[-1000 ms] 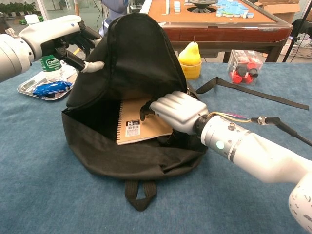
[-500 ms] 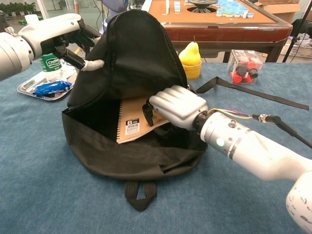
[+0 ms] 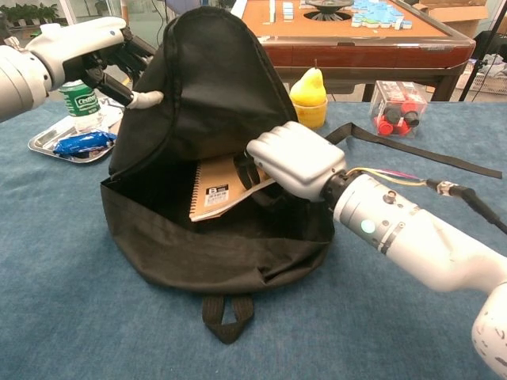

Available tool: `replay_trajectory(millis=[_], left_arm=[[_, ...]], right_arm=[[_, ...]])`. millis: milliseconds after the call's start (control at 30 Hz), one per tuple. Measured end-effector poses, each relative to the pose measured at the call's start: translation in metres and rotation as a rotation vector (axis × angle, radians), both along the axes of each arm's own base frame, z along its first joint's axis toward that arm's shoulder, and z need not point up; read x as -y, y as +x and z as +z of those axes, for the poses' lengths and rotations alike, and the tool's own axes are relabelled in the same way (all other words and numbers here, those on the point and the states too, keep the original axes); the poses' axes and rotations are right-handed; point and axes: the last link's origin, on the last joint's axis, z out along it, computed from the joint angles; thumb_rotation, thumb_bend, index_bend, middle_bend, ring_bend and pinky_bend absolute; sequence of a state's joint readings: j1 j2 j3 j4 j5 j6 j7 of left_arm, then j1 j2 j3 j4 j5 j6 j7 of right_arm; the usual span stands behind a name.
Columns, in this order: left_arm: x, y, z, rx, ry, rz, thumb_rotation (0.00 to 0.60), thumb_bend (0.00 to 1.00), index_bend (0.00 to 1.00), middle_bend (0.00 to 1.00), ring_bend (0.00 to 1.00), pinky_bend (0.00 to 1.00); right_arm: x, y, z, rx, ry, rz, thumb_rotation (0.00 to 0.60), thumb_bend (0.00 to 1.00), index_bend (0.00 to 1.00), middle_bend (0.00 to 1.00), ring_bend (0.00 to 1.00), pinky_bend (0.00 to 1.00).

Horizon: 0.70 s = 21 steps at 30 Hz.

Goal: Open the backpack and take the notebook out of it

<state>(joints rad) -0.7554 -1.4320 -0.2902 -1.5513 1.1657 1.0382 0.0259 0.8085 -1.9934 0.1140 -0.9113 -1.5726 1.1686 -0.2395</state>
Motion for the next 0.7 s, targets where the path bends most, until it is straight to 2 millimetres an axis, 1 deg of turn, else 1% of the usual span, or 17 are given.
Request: replay_trajectory(millis=[133, 333, 533, 700], left_arm=[[-0.003, -0.001, 0.001, -0.002, 0.005, 0.013, 0.6, 0.46, 0.73, 0.68, 0.55, 0.31], [-0.007, -0.004, 0.003, -0.009, 0.009, 0.036, 0.6, 0.46, 0.72, 0.68, 0.54, 0.31], [-0.009, -0.005, 0.005, -0.016, 0.013, 0.045, 0.6, 0.46, 0.72, 0.68, 0.54, 0.31], [-0.008, -0.005, 0.006, -0.026, 0.011, 0.048, 0.6, 0.46, 0.72, 0.68, 0.54, 0.31]], right_arm=[[-0.005, 0.0, 0.01, 0.035, -0.021, 0.028, 0.6, 0.51, 0.93, 0.62, 0.52, 0.55], [-0.016, -0.001, 0.032, 0.098, -0.046, 0.082, 0.6, 0.52, 0.97, 0.64, 0.57, 0.6], [-0.031, -0.001, 0.06, 0.187, -0.061, 0.129, 0.6, 0.52, 0.97, 0.65, 0.59, 0.62], [-0.046, 0.001, 0.089, 0.272, -0.076, 0.158, 0.6, 0.53, 0.98, 0.66, 0.6, 0.64]])
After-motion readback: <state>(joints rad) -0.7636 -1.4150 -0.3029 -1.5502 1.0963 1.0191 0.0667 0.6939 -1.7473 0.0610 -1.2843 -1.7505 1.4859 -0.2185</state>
